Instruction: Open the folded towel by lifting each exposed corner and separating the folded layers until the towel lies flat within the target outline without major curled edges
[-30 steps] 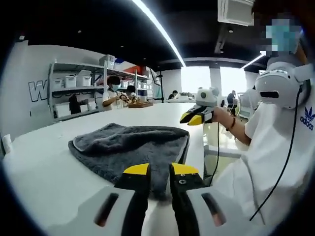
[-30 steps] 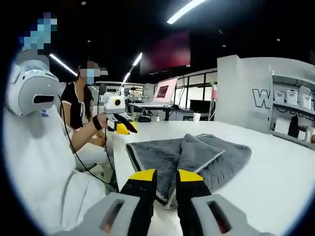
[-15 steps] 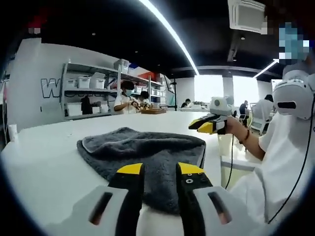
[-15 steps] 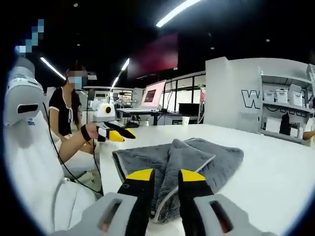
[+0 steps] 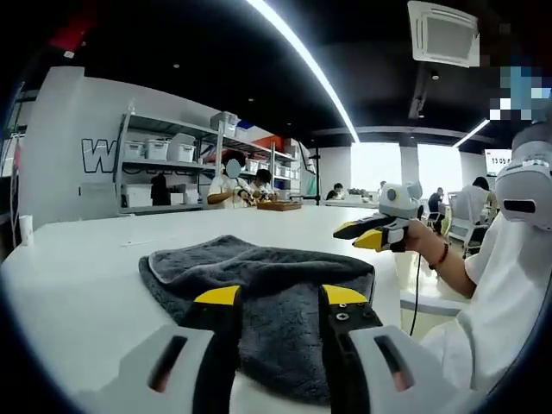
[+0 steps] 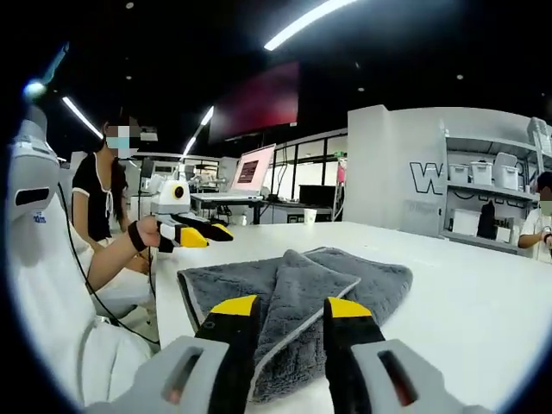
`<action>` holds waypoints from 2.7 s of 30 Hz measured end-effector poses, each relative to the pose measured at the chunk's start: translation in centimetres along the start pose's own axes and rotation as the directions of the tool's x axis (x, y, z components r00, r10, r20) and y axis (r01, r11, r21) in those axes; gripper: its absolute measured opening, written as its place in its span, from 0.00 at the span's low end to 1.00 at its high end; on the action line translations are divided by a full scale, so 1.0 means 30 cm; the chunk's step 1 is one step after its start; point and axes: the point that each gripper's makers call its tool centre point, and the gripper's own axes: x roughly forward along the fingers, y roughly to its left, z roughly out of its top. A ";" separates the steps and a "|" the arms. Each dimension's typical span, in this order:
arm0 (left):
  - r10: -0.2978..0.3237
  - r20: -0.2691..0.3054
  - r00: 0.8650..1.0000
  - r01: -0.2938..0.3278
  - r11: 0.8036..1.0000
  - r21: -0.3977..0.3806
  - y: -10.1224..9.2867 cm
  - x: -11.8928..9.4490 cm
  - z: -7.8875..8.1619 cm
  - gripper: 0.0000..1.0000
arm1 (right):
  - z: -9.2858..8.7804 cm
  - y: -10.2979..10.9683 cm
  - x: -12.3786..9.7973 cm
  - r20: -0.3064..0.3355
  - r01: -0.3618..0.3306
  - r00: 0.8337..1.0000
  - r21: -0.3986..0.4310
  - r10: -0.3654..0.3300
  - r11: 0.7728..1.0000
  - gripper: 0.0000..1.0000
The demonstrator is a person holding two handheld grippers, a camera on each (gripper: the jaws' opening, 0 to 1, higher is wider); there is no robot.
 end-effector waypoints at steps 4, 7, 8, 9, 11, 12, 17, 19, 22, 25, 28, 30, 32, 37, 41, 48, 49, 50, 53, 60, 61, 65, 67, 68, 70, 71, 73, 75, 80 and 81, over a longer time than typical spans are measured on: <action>0.008 -0.001 1.000 -0.008 1.000 0.010 0.015 0.016 0.007 0.32 | -0.006 -0.019 0.013 -0.015 0.017 1.000 0.000 -0.017 1.000 0.24; 0.005 0.016 1.000 -0.005 1.000 -0.006 0.029 0.032 0.024 0.36 | -0.015 -0.019 0.034 -0.022 0.009 1.000 -0.005 -0.009 1.000 0.23; 0.003 0.015 1.000 -0.003 1.000 -0.008 0.031 0.036 0.025 0.38 | -0.020 -0.018 0.038 -0.031 0.007 1.000 0.003 -0.007 1.000 0.24; -0.004 0.013 1.000 0.004 1.000 -0.001 0.032 0.042 0.024 0.38 | -0.023 -0.013 0.046 -0.035 0.004 0.999 -0.009 -0.004 1.000 0.24; 0.007 0.012 1.000 -0.007 1.000 -0.003 0.041 0.049 0.025 0.37 | -0.022 -0.013 0.054 -0.038 0.001 0.999 -0.013 -0.001 1.000 0.23; 0.009 0.012 1.000 -0.009 1.000 -0.004 0.044 0.051 0.025 0.37 | -0.021 -0.013 0.057 -0.040 0.000 0.999 -0.014 -0.001 1.000 0.23; 0.013 0.008 1.000 -0.013 1.000 -0.026 0.063 0.067 0.018 0.37 | -0.013 -0.019 0.066 -0.034 -0.001 0.999 -0.008 0.000 1.000 0.22; 0.018 0.005 1.000 -0.018 0.999 -0.031 0.073 0.073 0.014 0.38 | -0.012 -0.021 0.069 -0.033 0.000 0.999 -0.007 0.000 1.000 0.22; 0.021 -0.002 1.000 -0.021 0.999 -0.048 0.095 0.088 0.005 0.37 | -0.012 -0.028 0.075 -0.032 0.002 0.999 -0.003 -0.002 1.000 0.21; 0.036 -0.006 0.999 -0.036 0.997 -0.061 0.112 0.098 -0.001 0.37 | -0.009 -0.031 0.078 -0.029 0.006 1.000 -0.003 -0.006 1.000 0.21; 0.037 -0.009 0.999 -0.037 0.997 -0.064 0.120 0.107 -0.006 0.37 | -0.006 -0.031 0.084 -0.032 0.006 0.999 -0.005 -0.006 1.000 0.20; 0.036 -0.017 0.999 -0.037 0.997 -0.072 0.131 0.115 -0.011 0.37 | -0.004 -0.035 0.089 -0.034 0.008 0.999 -0.009 -0.008 1.000 0.20; 0.047 -0.024 0.999 -0.048 0.996 -0.077 0.142 0.118 -0.014 0.37 | 0.000 -0.038 0.092 -0.035 0.011 0.999 -0.011 -0.012 1.000 0.20; 0.039 -0.023 0.999 -0.041 0.996 -0.079 0.142 0.122 -0.012 0.36 | 0.003 -0.033 0.100 -0.041 0.011 0.999 -0.028 -0.013 1.000 0.19; 0.050 -0.032 0.998 -0.053 0.996 -0.075 0.154 0.129 -0.011 0.36 | 0.009 -0.039 0.111 -0.042 0.012 0.999 -0.025 -0.013 1.000 0.18; 0.118 -0.032 0.993 -0.121 0.987 -0.107 0.212 0.134 -0.011 0.36 | 0.020 -0.034 0.125 -0.042 0.010 0.999 -0.037 -0.012 0.999 0.18; 0.126 -0.025 0.992 -0.128 0.986 -0.111 0.220 0.133 -0.005 0.36 | 0.021 -0.033 0.128 -0.044 0.009 0.999 -0.040 -0.011 0.999 0.18; 0.128 -0.019 0.992 -0.130 0.985 -0.111 0.224 0.133 0.001 0.36 | 0.020 -0.035 0.132 -0.049 0.011 0.999 -0.047 -0.013 0.999 0.18; 0.129 -0.016 0.992 -0.130 0.986 -0.107 0.236 0.139 0.013 0.35 | 0.027 -0.036 0.137 -0.046 0.010 0.999 -0.050 -0.012 0.999 0.18; 0.156 -0.023 0.987 -0.158 0.983 -0.096 0.266 0.166 0.019 0.34 | 0.047 -0.035 0.148 -0.032 0.006 0.999 -0.042 -0.008 0.999 0.18; 0.157 -0.026 0.987 -0.159 0.983 -0.094 0.271 0.171 0.020 0.34 | 0.050 -0.034 0.151 -0.030 0.003 1.000 -0.035 -0.004 0.999 0.18; 0.161 -0.018 0.987 -0.162 0.981 -0.106 0.286 0.186 0.032 0.34 | 0.059 -0.036 0.156 -0.029 0.004 1.000 -0.043 -0.005 0.999 0.18; 0.164 -0.014 0.986 -0.165 0.981 -0.102 0.291 0.196 0.037 0.34 | 0.063 -0.041 0.158 -0.023 0.007 1.000 -0.045 -0.008 0.999 0.18; 0.165 -0.017 0.986 -0.166 0.981 -0.099 0.293 0.200 0.037 0.34 | 0.064 -0.045 0.160 -0.022 0.009 1.000 -0.036 -0.010 0.999 0.17; 0.167 -0.022 0.986 -0.168 0.981 -0.101 0.301 0.207 0.035 0.34 | 0.064 -0.049 0.161 -0.020 0.011 1.000 -0.038 -0.011 0.999 0.17; 0.167 -0.022 0.986 -0.168 0.980 -0.103 0.303 0.208 0.035 0.34 | 0.064 -0.051 0.161 -0.020 0.012 1.000 -0.037 -0.013 0.999 0.18; 0.169 -0.019 0.985 -0.170 0.980 -0.104 0.302 0.216 0.039 0.35 | 0.060 -0.061 0.165 -0.021 0.015 1.000 -0.033 -0.016 0.999 0.18; 0.174 -0.025 0.984 -0.176 0.979 -0.108 0.301 0.226 0.036 0.35 | 0.056 -0.073 0.170 -0.025 0.023 0.999 -0.028 -0.024 0.999 0.17; 0.173 -0.033 0.984 -0.176 0.978 -0.115 0.319 0.240 0.027 0.35 | 0.044 -0.090 0.186 -0.033 0.031 0.999 -0.019 -0.032 0.999 0.17; 0.175 -0.028 0.984 -0.177 0.978 -0.115 0.320 0.243 0.027 0.35 | 0.041 -0.094 0.189 -0.038 0.038 0.999 -0.022 -0.039 0.999 0.17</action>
